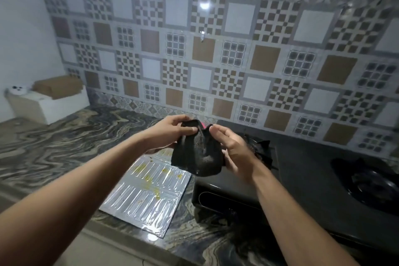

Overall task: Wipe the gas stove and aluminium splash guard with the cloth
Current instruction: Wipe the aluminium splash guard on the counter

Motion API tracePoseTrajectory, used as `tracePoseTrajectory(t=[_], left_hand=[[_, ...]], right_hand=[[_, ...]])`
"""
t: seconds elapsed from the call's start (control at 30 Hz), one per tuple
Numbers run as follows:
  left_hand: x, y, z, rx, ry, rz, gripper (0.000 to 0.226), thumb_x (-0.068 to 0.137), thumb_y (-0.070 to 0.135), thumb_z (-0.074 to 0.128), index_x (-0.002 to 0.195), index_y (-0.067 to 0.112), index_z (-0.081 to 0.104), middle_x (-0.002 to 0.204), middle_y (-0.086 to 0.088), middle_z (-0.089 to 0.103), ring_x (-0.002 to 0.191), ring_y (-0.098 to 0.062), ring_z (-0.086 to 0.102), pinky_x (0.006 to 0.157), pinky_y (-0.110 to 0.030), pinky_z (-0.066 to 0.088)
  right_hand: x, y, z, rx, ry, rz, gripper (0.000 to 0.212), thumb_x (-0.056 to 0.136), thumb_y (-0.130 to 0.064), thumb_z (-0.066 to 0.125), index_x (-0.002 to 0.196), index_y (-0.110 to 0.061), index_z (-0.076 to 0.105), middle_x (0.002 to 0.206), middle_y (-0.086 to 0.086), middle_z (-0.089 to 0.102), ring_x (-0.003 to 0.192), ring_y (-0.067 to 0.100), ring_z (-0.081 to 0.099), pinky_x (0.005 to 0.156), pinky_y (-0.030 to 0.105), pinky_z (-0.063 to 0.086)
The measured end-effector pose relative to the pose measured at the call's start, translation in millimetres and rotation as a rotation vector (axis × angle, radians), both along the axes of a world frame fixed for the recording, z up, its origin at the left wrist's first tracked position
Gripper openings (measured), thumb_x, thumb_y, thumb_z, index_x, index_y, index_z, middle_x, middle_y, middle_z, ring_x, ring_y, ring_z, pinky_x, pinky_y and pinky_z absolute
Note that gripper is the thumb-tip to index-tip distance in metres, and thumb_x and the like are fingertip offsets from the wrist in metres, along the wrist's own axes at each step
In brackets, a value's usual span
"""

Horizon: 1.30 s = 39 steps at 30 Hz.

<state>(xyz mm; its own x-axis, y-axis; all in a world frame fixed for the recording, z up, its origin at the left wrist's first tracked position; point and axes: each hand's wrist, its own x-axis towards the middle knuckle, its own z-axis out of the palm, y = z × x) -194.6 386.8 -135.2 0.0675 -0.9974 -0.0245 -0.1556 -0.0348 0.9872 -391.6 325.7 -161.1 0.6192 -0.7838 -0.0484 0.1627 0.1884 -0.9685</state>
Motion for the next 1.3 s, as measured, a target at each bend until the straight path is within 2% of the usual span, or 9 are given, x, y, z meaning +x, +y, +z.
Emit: tracePoseTrajectory(t=[0.1, 0.27, 0.4, 0.5, 0.73, 0.9, 1.03, 1.2, 1.3], left_hand=[[14.6, 4.8, 9.7, -0.008, -0.065, -0.015, 0.021, 0.089, 0.012, 0.069, 0.110, 0.010, 0.066, 0.094, -0.004, 0.075, 0.085, -0.016, 0.072, 0.068, -0.026, 0.057], [33.9, 8.3, 17.8, -0.025, -0.152, 0.041, 0.009, 0.087, 0.014, 0.073, 0.095, 0.013, 0.072, 0.096, -0.006, 0.076, 0.090, -0.019, 0.072, 0.078, -0.032, 0.057], [54.0, 7.8, 12.7, -0.039, -0.155, 0.116, 0.013, 0.087, 0.018, 0.073, 0.099, 0.013, 0.072, 0.105, -0.010, 0.076, 0.101, -0.024, 0.071, 0.088, -0.039, 0.056], [71.2, 5.0, 6.6, -0.035, -0.166, 0.130, 0.023, 0.086, 0.022, 0.074, 0.103, 0.008, 0.071, 0.105, -0.012, 0.075, 0.101, -0.027, 0.071, 0.088, -0.040, 0.056], [131.2, -25.7, -26.9, -0.004, 0.071, 0.136, 0.028, 0.082, 0.023, 0.074, 0.103, 0.006, 0.070, 0.107, -0.019, 0.070, 0.100, -0.030, 0.064, 0.099, -0.048, 0.049], [183.3, -71.9, -58.6, 0.046, 0.129, 0.087, 0.027, 0.094, 0.018, 0.063, 0.118, 0.008, 0.062, 0.111, -0.010, 0.069, 0.094, -0.019, 0.066, 0.076, -0.028, 0.056], [228.5, -115.7, -89.1, 0.108, 0.135, 0.044, 0.020, 0.094, 0.025, 0.063, 0.111, 0.015, 0.065, 0.120, -0.011, 0.070, 0.104, -0.019, 0.065, 0.096, -0.039, 0.050], [267.2, -161.7, -126.5, 0.176, 0.063, 0.002, 0.011, 0.097, 0.029, 0.059, 0.096, 0.019, 0.058, 0.064, 0.011, 0.064, 0.046, 0.001, 0.055, 0.052, -0.018, 0.048], [286.5, -187.6, -146.2, 0.206, 0.062, 0.016, 0.013, 0.093, 0.023, 0.065, 0.105, 0.019, 0.065, 0.089, -0.001, 0.068, 0.066, -0.008, 0.062, 0.055, -0.022, 0.054]], right_hand=[[8.6, -4.2, 0.3, -0.005, 0.011, 0.123, 0.077, 0.075, -0.028, 0.083, 0.139, -0.008, 0.045, 0.133, 0.017, 0.061, 0.112, 0.025, 0.067, 0.092, 0.041, 0.056], [33.8, -6.6, -2.3, -0.055, 0.021, 0.140, 0.041, 0.082, -0.024, 0.076, 0.112, 0.003, 0.068, 0.115, 0.029, 0.067, 0.111, 0.044, 0.064, 0.099, 0.060, 0.047], [50.5, -7.1, 0.8, -0.140, 0.065, 0.179, 0.051, 0.078, -0.036, 0.081, 0.115, -0.006, 0.064, 0.115, 0.020, 0.070, 0.109, 0.036, 0.067, 0.098, 0.053, 0.051], [66.7, -7.1, -1.2, -0.292, 0.200, 0.165, 0.045, 0.071, -0.022, 0.088, 0.111, -0.013, 0.069, 0.106, 0.012, 0.074, 0.101, 0.030, 0.071, 0.094, 0.048, 0.055], [124.0, -30.2, -25.1, -0.101, 0.107, 0.059, 0.021, 0.090, -0.008, 0.068, 0.109, 0.000, 0.065, 0.111, 0.023, 0.071, 0.105, 0.038, 0.068, 0.094, 0.048, 0.055], [175.9, -58.3, -50.5, 0.005, 0.006, -0.095, 0.034, 0.088, -0.021, 0.072, 0.115, -0.002, 0.064, 0.112, 0.021, 0.071, 0.103, 0.036, 0.069, 0.086, 0.047, 0.058], [220.1, -94.0, -76.7, -0.036, 0.099, -0.243, 0.047, 0.080, -0.045, 0.075, 0.107, -0.008, 0.070, 0.106, 0.012, 0.075, 0.099, 0.028, 0.072, 0.089, 0.044, 0.057], [261.5, -129.0, -111.2, -0.134, 0.204, -0.382, 0.007, 0.092, -0.022, 0.069, 0.095, -0.017, 0.071, 0.094, 0.002, 0.076, 0.086, 0.015, 0.072, 0.079, 0.033, 0.058], [272.2, -147.9, -127.6, -0.128, 0.258, -0.349, 0.024, 0.089, -0.015, 0.072, 0.112, -0.022, 0.068, 0.107, -0.001, 0.073, 0.097, 0.013, 0.070, 0.079, 0.030, 0.057]])
